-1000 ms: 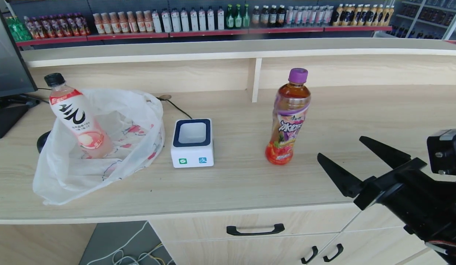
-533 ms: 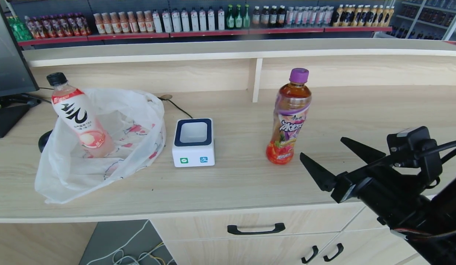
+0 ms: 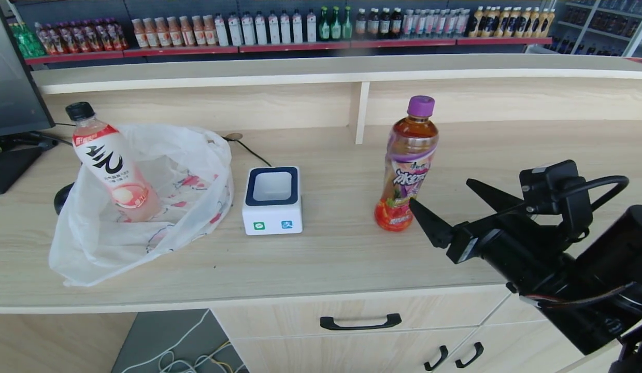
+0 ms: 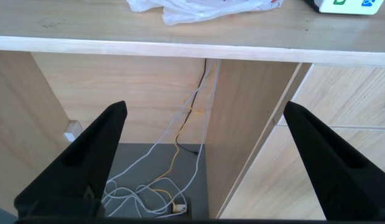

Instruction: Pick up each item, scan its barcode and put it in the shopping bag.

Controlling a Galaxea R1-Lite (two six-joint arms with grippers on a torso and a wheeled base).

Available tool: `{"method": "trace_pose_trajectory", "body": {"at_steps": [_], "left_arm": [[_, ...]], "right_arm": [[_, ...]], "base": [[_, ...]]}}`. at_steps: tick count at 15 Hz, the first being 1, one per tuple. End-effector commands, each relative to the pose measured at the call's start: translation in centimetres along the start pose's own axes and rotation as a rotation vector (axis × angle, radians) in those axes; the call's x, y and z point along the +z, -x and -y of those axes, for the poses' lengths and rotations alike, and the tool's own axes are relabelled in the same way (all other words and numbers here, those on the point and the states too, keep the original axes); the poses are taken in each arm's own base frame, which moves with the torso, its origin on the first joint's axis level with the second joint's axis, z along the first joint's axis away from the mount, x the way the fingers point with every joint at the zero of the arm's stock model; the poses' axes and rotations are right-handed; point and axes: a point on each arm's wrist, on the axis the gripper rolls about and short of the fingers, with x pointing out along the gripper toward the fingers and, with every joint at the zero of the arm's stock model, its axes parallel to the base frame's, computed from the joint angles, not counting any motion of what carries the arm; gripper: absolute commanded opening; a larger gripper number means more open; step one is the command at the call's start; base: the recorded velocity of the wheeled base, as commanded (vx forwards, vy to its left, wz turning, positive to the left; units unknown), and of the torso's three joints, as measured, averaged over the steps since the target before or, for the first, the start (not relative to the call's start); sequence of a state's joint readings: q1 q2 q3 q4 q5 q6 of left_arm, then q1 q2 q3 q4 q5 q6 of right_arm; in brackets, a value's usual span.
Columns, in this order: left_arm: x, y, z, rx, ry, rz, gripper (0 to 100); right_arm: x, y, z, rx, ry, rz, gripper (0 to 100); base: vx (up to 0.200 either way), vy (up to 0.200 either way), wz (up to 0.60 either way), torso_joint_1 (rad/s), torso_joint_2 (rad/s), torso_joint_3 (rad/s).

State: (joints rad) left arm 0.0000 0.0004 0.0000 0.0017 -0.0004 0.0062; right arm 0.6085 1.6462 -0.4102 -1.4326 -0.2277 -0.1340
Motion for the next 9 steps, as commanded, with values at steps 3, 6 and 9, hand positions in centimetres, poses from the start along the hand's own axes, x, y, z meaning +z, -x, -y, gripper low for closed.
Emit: {"method": "trace_pose_trajectory", "body": {"at_steps": [3, 6, 9], "left_arm": [[0.0, 0.0, 0.0, 0.000, 0.000, -0.001, 100], [0.0, 0.0, 0.0, 0.000, 0.000, -0.001, 100], [0.0, 0.0, 0.0, 0.000, 0.000, -0.001, 100]], "right_arm": [[0.3, -1.2, -1.2, 0.023, -0.008, 0.025, 100], [0.5, -2.3, -2.1, 0.024, -0.034, 0.037, 100], [0.4, -2.6, -2.1, -0.028, -0.057, 0.024, 100]], "base": [[0.000, 0.000, 0.00, 0.000, 0.00, 0.000], [0.000, 0.000, 0.00, 0.000, 0.00, 0.000], [0.000, 0.000, 0.00, 0.000, 0.00, 0.000]]}}
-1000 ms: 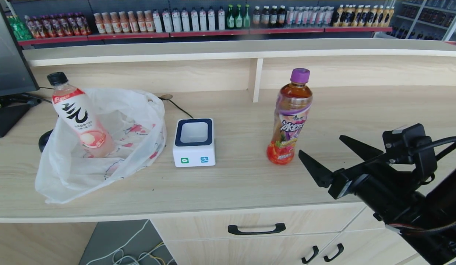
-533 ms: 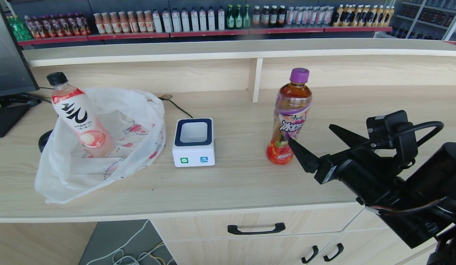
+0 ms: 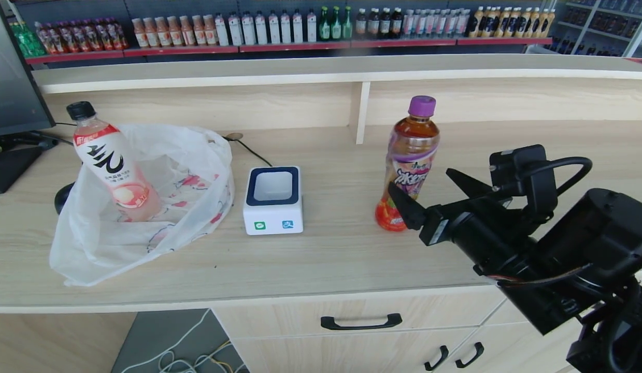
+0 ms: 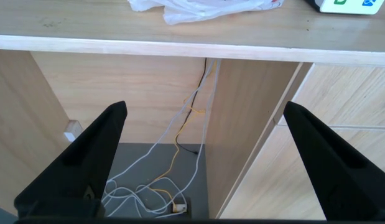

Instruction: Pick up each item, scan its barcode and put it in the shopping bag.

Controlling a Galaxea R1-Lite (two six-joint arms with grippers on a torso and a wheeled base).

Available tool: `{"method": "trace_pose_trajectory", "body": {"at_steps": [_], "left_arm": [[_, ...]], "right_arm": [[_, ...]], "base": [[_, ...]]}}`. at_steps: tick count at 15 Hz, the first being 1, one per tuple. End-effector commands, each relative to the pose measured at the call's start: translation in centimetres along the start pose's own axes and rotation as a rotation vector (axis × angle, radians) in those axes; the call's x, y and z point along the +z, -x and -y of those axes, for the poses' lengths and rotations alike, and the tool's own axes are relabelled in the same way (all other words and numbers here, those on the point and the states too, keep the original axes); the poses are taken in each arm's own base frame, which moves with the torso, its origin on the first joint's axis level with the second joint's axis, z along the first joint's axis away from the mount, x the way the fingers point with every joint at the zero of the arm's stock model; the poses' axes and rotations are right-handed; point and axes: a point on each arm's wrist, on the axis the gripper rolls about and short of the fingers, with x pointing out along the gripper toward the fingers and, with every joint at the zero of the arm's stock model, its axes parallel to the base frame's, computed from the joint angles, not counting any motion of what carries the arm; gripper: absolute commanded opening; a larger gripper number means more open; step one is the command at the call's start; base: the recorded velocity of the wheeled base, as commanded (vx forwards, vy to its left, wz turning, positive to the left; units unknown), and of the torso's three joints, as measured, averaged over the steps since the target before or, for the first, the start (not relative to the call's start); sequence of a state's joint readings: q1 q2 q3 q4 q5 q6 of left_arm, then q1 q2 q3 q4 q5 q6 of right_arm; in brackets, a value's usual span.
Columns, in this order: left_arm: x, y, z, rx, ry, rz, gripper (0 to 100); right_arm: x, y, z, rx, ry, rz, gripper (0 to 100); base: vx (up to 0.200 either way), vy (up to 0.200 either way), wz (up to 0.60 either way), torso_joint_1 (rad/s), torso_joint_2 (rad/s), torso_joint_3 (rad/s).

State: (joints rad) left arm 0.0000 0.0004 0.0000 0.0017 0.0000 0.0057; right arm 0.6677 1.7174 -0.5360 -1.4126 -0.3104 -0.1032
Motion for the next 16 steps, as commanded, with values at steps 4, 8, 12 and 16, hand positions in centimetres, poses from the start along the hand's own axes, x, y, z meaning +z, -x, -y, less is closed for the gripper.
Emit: {"method": "trace_pose_trajectory", "body": {"at_steps": [4, 8, 12, 16], "left_arm": [[0.0, 0.0, 0.0, 0.000, 0.000, -0.001, 100], [0.0, 0.0, 0.0, 0.000, 0.000, -0.001, 100], [0.0, 0.0, 0.0, 0.000, 0.000, 0.001, 100], [0.0, 0.0, 0.0, 0.000, 0.000, 0.001, 100]], "right_arm": [[-0.7, -1.9, -1.1, -0.019, 0.069, 0.003, 100], [-0.9, -3.6, -1.5, -0.060, 0.060, 0.020, 100], [-1.8, -4.3, -1.9, -0.064, 0.067, 0.011, 100], [-1.7, -5.4, -2.2, -0.090, 0.062, 0.033, 100]], "base": [[0.000, 0.000, 0.00, 0.000, 0.00, 0.000], [0.000, 0.000, 0.00, 0.000, 0.00, 0.000], [0.000, 0.000, 0.00, 0.000, 0.00, 0.000], [0.000, 0.000, 0.00, 0.000, 0.00, 0.000]]}}
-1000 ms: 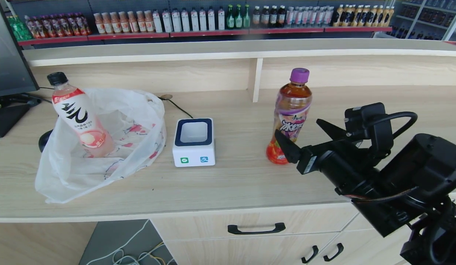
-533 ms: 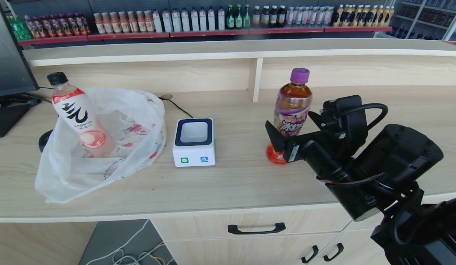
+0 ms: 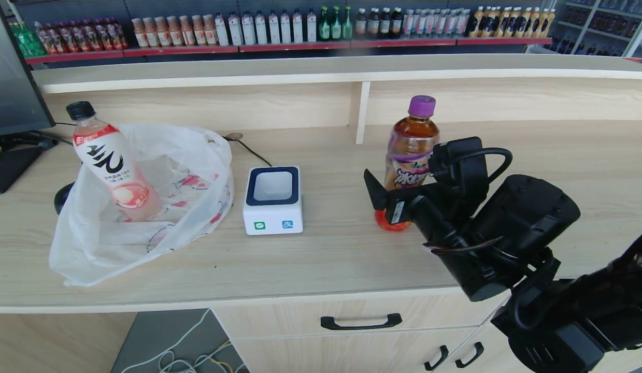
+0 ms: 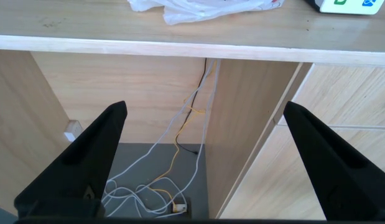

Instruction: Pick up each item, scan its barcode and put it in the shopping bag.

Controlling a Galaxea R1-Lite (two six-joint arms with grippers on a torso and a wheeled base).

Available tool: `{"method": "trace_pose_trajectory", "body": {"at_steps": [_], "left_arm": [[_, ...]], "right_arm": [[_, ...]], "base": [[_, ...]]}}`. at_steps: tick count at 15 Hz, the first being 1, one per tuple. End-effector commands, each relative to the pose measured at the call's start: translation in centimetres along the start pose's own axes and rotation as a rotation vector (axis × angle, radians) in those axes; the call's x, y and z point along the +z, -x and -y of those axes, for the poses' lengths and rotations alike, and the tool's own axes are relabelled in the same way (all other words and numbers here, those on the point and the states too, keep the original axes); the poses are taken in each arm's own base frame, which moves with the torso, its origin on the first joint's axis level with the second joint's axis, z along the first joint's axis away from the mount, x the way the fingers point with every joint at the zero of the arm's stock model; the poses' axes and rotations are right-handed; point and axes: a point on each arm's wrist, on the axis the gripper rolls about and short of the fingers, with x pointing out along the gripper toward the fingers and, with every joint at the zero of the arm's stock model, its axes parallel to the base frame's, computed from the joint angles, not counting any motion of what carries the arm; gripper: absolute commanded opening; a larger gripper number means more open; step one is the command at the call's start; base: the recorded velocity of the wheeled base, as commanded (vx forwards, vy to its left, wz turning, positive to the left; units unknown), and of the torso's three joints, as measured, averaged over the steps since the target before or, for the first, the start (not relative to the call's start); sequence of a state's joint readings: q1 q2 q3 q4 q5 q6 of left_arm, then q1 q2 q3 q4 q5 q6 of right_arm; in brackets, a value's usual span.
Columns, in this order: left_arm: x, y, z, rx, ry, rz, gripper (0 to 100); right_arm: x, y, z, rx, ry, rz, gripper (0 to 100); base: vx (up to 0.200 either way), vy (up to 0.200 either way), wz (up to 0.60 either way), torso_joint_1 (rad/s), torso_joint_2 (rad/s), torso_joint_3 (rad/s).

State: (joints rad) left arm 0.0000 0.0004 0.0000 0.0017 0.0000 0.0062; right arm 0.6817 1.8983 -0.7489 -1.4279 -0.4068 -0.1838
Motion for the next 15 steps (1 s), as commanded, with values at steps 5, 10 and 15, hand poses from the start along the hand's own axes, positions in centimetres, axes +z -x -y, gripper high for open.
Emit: {"method": "trace_pose_trajectory", "body": {"at_steps": [5, 10, 15], "left_arm": [[0.0, 0.0, 0.0, 0.000, 0.000, 0.001, 100], [0.0, 0.0, 0.0, 0.000, 0.000, 0.001, 100], [0.0, 0.0, 0.0, 0.000, 0.000, 0.001, 100]], "right_arm": [[-0.1, -2.0, -0.8, -0.065, -0.022, 0.035, 100], [-0.3, -2.0, -0.8, -0.065, -0.021, 0.029, 100], [-0.4, -2.0, -0.8, -0.069, -0.022, 0.033, 0]], "base": [[0.000, 0.000, 0.00, 0.000, 0.00, 0.000], [0.000, 0.000, 0.00, 0.000, 0.00, 0.000], [0.000, 0.000, 0.00, 0.000, 0.00, 0.000]]}}
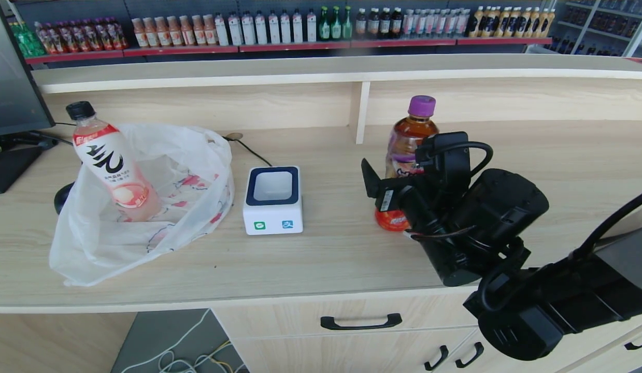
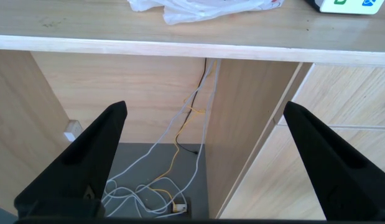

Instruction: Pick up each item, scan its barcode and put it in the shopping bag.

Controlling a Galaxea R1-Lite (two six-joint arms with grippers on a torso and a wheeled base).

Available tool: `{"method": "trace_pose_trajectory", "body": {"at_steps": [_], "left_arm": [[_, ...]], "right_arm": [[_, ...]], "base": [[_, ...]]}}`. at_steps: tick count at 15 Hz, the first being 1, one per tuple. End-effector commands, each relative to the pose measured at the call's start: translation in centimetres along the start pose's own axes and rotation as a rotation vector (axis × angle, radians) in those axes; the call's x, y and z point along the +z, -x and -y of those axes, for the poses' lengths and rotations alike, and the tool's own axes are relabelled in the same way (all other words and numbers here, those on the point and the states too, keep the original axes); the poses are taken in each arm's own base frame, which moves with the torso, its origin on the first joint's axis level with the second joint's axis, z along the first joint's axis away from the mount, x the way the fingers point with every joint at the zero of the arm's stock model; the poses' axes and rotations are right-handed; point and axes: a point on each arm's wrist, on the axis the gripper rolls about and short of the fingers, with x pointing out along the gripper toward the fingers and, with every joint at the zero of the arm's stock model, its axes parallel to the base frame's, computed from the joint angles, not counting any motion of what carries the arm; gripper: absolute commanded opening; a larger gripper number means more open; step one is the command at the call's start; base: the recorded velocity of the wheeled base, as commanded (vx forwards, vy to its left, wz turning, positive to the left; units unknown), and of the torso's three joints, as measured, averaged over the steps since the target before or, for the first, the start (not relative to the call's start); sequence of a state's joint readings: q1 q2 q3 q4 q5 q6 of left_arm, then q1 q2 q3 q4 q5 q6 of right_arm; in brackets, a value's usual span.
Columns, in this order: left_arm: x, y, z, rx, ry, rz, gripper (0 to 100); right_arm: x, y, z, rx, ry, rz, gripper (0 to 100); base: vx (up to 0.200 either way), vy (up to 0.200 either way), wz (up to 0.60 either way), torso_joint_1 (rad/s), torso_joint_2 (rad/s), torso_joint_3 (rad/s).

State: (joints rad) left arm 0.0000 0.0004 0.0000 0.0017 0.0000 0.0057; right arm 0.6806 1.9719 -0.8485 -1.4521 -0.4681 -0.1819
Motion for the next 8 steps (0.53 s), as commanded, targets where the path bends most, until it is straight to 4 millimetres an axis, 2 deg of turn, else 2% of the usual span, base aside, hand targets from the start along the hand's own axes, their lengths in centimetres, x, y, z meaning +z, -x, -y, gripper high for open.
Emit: {"method": "trace_pose_trajectory", "body": {"at_steps": [1, 8], "left_arm": [[0.00, -0.01, 0.00, 0.000, 0.000, -0.001, 100], [0.00, 0.00, 0.00, 0.000, 0.000, 0.001, 100]], "right_arm": [[0.06, 0.01, 0.00, 0.000, -0.001, 0.004, 0], [0.89, 0.11, 0.27, -0.009, -0.021, 0.037, 0]], "base": [[0.000, 0.000, 0.00, 0.000, 0.00, 0.000], [0.000, 0.000, 0.00, 0.000, 0.00, 0.000]]}}
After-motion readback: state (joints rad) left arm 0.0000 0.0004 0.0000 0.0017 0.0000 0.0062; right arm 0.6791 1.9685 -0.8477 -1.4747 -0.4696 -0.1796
